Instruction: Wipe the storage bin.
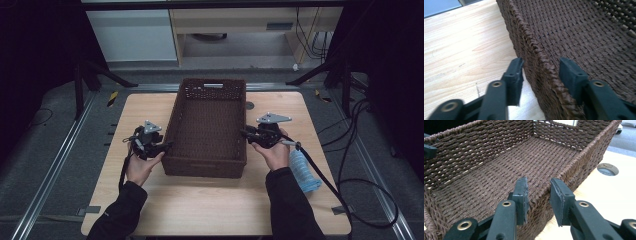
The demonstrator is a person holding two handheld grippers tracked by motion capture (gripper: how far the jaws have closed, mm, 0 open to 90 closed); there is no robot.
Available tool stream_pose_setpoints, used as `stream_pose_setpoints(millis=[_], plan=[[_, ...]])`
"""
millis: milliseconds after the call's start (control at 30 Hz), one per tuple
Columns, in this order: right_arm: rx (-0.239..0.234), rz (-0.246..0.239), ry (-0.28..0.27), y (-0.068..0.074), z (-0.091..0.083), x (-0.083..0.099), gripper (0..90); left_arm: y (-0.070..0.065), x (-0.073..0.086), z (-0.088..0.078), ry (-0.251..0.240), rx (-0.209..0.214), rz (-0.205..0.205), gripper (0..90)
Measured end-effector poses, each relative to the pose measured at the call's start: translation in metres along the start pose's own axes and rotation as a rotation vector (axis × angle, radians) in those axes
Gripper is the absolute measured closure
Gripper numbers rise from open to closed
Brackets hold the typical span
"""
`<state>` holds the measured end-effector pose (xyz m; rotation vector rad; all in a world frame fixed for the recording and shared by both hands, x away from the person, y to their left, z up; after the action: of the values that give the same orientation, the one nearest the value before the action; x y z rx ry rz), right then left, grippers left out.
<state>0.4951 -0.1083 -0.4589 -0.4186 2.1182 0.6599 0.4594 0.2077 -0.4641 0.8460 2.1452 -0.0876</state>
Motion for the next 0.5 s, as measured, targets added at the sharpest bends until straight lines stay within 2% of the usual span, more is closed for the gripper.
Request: stream_pose_setpoints(millis=[67, 267, 400, 433, 500], plan=[[0.002, -0.009, -0.003, 0.0, -0.001, 0.0, 68.0, -0.002, -0.001, -0.003, -0.004, 0.002, 0.006, 49.5], [-0.002, -0.035, 0.003, 0.005, -0.007, 0.003, 71.1, -0.008, 0.0, -0.017, -0.021, -0.002, 0.018, 48.7], [-0.003, -0.049, 0.011, 0.012, -0.014, 0.009, 70.3, -0.014, 0.013, -0.02, -0.006, 0.019, -0.001, 60.0], [-0.007, -0.048, 0.015, 0.014, -0.015, 0.01, 70.0, -0.014, 0.016, -0.02, -0.015, 0.033, -0.013, 63.1], [-0.026, -0.04, 0.03, 0.017, -0.017, 0.011, 68.8, -0.013, 0.016, -0.021, -0.017, 0.032, -0.022, 67.7]])
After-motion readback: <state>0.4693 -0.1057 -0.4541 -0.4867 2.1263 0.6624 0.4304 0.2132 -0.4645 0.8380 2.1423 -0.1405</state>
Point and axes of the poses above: each handheld gripper's, and its own axes: z roughly forward along the jaws, x roughly out of its underside, y roughly to its left, the point moved 7 cm from there along z, roughly forward along the jaws, and after that the axes turned 14 degrees about z, right-handed, at the moved point
